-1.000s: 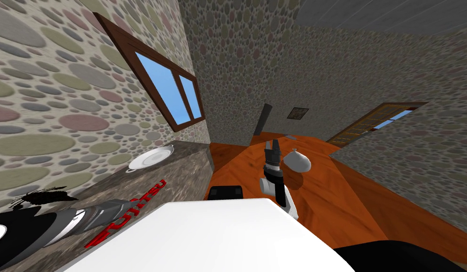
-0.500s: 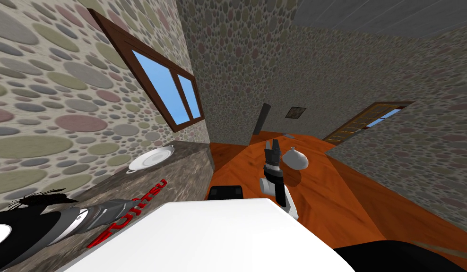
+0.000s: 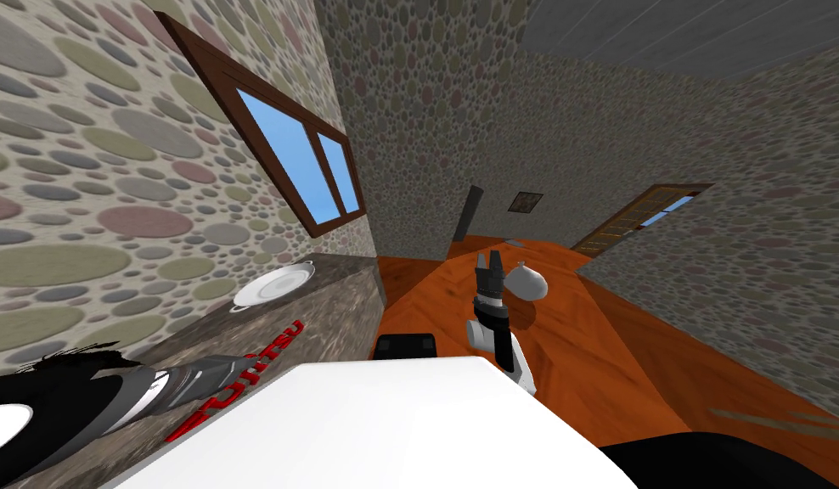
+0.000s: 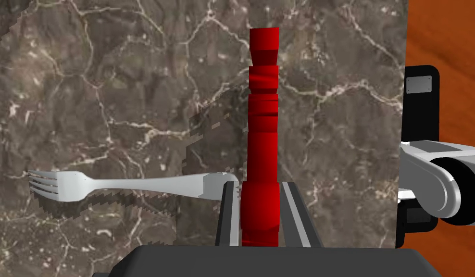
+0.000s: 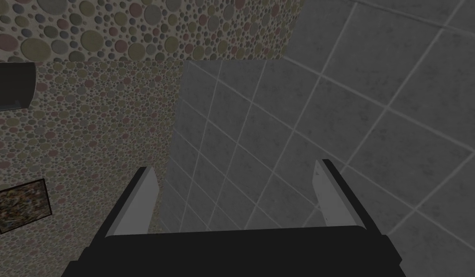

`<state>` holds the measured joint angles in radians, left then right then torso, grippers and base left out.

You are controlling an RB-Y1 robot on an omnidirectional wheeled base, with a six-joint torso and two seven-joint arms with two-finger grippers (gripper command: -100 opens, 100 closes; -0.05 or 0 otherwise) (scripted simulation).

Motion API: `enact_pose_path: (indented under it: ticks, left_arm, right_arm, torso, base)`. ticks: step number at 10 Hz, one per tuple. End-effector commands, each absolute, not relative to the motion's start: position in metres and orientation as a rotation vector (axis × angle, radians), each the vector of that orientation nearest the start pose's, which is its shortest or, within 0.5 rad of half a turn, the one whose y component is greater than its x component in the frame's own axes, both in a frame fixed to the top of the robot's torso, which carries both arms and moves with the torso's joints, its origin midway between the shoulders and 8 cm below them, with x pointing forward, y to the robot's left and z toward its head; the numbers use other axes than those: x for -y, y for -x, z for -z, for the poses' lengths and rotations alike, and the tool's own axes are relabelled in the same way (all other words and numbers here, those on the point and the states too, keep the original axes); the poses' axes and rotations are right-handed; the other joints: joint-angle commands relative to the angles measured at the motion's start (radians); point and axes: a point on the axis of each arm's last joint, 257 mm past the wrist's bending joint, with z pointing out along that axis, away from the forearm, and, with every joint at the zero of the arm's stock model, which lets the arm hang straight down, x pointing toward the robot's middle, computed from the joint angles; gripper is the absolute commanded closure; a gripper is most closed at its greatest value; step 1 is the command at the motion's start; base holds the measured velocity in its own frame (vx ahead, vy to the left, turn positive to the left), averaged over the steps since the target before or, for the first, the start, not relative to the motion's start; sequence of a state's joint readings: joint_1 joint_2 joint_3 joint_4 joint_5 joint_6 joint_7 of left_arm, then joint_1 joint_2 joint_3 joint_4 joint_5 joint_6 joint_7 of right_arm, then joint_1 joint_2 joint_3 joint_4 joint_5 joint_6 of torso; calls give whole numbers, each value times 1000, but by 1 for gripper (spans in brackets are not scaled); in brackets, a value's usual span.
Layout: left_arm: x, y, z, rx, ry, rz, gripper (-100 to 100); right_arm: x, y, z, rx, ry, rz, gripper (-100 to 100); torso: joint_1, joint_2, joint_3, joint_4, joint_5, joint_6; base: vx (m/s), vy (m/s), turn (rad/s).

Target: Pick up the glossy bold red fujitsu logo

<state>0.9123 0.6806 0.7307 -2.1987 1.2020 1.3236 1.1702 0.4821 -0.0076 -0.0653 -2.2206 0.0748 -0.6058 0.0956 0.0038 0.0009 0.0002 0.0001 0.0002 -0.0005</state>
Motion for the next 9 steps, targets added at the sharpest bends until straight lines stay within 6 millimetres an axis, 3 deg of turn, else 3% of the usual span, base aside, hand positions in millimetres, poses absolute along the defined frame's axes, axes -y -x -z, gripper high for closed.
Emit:
enact_pose_path:
  ticks: [1,6,8,9]
  left_arm:
    - [-476,-138,279,-91,3097,554,100]
    - [-452,-139,274,-59,3110,561,100]
    - [-453,-139,274,-60,3110,559,100]
    - [-453,-139,274,-57,3110,560,0]
  right_arm:
    - [286,-337,-24,-639,-510,-1124,0]
    - [286,-337,-24,-639,-510,-1124,0]
    - [286,-337,-24,-639,-510,-1124,0]
    - [286,-337,-24,-639,-510,-1124,0]
  torso:
    - [0,0,0,0,0,0]
    - [-2,0,0,0,-1,0]
    - [-2,0,0,0,-1,0]
    - [-3,-1,0,0,-1,-1]
  base:
    - [-33,43,-52]
    - [-35,40,-49]
    - [-17,23,-19]
    - [0,0,0]
